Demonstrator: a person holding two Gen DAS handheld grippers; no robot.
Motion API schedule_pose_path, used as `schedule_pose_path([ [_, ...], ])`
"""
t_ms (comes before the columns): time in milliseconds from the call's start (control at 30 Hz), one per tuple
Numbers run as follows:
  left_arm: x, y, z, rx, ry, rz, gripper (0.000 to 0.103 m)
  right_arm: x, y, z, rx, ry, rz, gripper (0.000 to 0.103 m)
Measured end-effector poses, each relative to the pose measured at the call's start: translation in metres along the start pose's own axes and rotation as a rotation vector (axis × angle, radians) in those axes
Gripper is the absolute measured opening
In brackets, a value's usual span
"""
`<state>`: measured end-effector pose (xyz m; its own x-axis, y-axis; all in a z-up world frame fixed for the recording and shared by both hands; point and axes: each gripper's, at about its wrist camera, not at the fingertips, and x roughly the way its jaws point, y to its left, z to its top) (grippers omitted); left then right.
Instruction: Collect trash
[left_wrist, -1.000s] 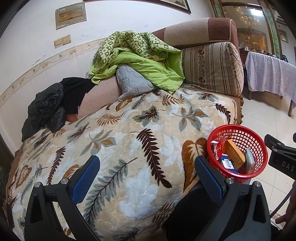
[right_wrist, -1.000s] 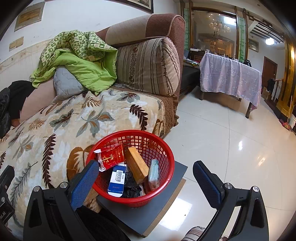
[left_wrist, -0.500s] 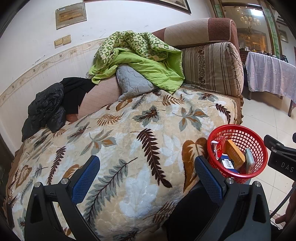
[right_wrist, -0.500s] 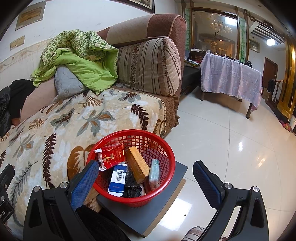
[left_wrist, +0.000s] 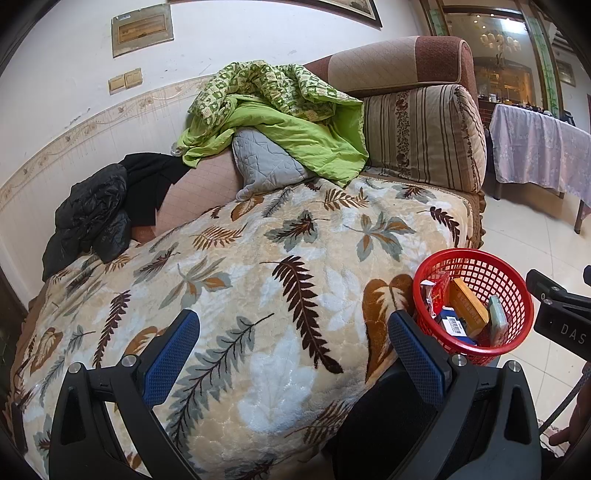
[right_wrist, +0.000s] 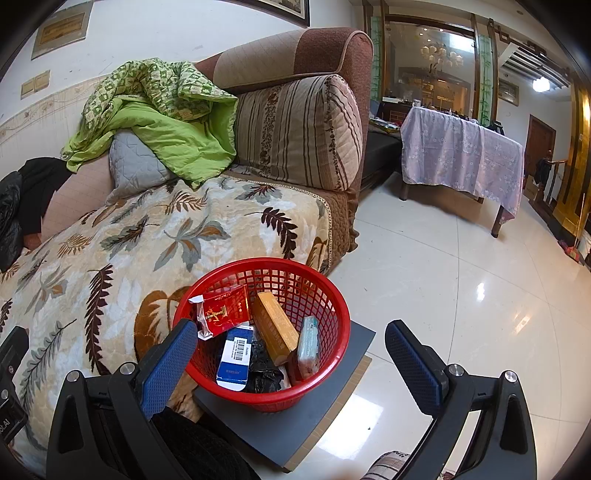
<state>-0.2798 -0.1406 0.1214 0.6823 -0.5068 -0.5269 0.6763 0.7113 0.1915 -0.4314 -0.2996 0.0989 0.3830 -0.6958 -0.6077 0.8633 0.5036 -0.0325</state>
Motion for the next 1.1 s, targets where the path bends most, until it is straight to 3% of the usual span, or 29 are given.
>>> schedule_pose_path([
  [867, 0.001, 0.002, 0.0, -0.006, 0.002, -0.002, 0.102, 0.0, 0.004, 0.0, -0.011, -0.004, 0.002, 0.103],
  [1000, 0.005, 0.006, -0.003, -0.051, 0.033, -0.021, 0.102, 0.001, 0.023, 0.011, -0.083, -0.034, 0.035, 0.103],
  [1100, 0.014, 0.025, -0.006, -0.115, 0.068, 0.007, 0.102, 0.003, 0.044, 0.023, -0.14, -0.04, 0.077, 0.103],
])
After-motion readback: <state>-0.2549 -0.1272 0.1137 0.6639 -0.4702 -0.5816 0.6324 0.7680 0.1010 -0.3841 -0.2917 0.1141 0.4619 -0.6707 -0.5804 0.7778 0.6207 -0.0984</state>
